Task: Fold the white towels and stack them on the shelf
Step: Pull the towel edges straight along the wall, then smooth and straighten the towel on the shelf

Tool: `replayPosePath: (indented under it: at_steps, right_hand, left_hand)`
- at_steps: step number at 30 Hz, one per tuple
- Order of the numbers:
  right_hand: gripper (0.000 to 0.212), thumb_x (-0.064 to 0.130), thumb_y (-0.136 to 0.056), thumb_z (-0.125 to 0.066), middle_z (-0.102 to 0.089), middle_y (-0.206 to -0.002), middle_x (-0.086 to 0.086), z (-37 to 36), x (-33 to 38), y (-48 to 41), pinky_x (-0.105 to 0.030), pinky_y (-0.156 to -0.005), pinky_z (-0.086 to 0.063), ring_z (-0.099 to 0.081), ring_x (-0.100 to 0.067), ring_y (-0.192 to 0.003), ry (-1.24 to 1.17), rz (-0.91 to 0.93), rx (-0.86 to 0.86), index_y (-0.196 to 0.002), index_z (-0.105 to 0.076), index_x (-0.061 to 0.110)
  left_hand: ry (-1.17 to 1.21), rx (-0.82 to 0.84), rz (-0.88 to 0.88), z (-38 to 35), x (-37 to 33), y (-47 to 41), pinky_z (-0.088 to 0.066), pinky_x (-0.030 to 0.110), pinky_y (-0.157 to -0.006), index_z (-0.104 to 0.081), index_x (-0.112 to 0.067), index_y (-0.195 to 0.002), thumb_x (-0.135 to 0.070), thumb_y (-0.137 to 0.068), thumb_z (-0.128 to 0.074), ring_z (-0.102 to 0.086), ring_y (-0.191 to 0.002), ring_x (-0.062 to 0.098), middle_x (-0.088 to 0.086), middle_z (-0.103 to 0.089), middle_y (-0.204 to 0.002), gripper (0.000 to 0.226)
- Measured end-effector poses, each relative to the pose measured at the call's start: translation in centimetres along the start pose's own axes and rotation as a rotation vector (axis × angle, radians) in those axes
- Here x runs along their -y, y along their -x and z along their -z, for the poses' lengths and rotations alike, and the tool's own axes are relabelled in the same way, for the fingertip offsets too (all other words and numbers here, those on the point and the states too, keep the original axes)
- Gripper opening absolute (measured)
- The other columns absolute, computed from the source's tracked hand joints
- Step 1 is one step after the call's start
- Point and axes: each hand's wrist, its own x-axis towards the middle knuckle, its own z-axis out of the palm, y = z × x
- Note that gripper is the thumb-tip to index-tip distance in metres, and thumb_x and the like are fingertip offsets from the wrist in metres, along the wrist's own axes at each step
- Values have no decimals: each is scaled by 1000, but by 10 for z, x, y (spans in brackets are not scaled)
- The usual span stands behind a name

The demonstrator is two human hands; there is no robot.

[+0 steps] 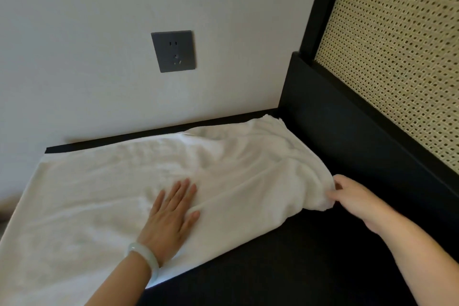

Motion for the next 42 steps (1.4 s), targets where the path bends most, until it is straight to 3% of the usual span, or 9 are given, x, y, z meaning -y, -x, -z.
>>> replayPosePath:
  at_steps: [3,9,13,17,21,23,28,40,42]
  right_hand:
    - [14,23,-93,-62,-47,-102,3,-17,-7,9,-29,-64,-42,-54,-14,-83,389,50,-255,-101,-51,20]
    - [18,32,-91,-69,-49,-102,3,-38,-35,16,-34,-63,-54,-62,-19,-79,179,-20,-288,-99,-56,23]
    - [17,14,-87,-74,-64,-95,-9,-49,-35,17,-26,-50,-48,-64,-18,-68,-210,-51,-334,-99,-62,12]
    - [42,-1,-85,-73,-66,-94,-10,-51,-28,22,-29,-59,-51,-61,-17,-66,-709,-137,-331,-121,-53,8]
    - [40,-3,-87,-68,-66,-81,-9,-44,-28,20,-26,-60,-48,-57,-13,-65,-954,-189,-212,-126,-59,1]
    - [32,1,-88,-67,-71,-77,-7,-40,-28,19,-27,-61,-48,-64,-14,-67,-925,-178,-121,-120,-63,3]
    - [29,9,-93,-64,-74,-98,-17,-54,-19,19,-34,-65,-57,-75,-27,-83,-807,-74,-25,-122,-58,6]
    - [25,4,-91,-67,-71,-102,-9,-117,26,18,-31,-70,-57,-73,-24,-85,-420,137,73,-111,-63,18]
    - [24,0,-90,-65,-71,-95,-9,-112,33,20,-28,-62,-55,-70,-21,-74,-361,151,122,-106,-63,18]
  left_hand:
    - [53,-22,4,-1,3,0,14,29,-120,11,-34,-152,-69,-87,9,25,-143,-2,-16,18,-160,73]
    - [52,-81,64,1,-1,7,14,27,-119,5,-33,-152,-68,-86,10,20,-145,-1,-14,9,-161,75]
    - [53,-48,106,-1,-14,12,16,28,-118,13,-34,-149,-69,-83,15,22,-145,5,-11,14,-161,75]
    - [-44,-46,120,-2,-22,15,13,33,-120,23,-32,-147,-67,-80,24,23,-146,12,-6,20,-160,75]
    - [-35,-134,140,3,-19,30,-1,39,-123,-2,-26,-154,-68,-84,20,1,-150,16,-2,-2,-162,84]
    - [-60,-129,234,5,-6,39,-1,40,-123,1,-26,-154,-68,-81,27,-1,-151,17,0,-6,-163,88]
    - [-83,-35,373,2,30,54,10,50,-120,33,-38,-141,-67,-71,26,26,-145,14,-10,29,-157,75]
    - [-52,-23,416,25,120,112,11,42,-119,18,-44,-148,-71,-78,12,23,-145,7,-20,24,-156,75]
    - [-20,-5,415,29,126,117,13,40,-118,17,-45,-148,-70,-79,12,22,-145,5,-22,23,-156,74]
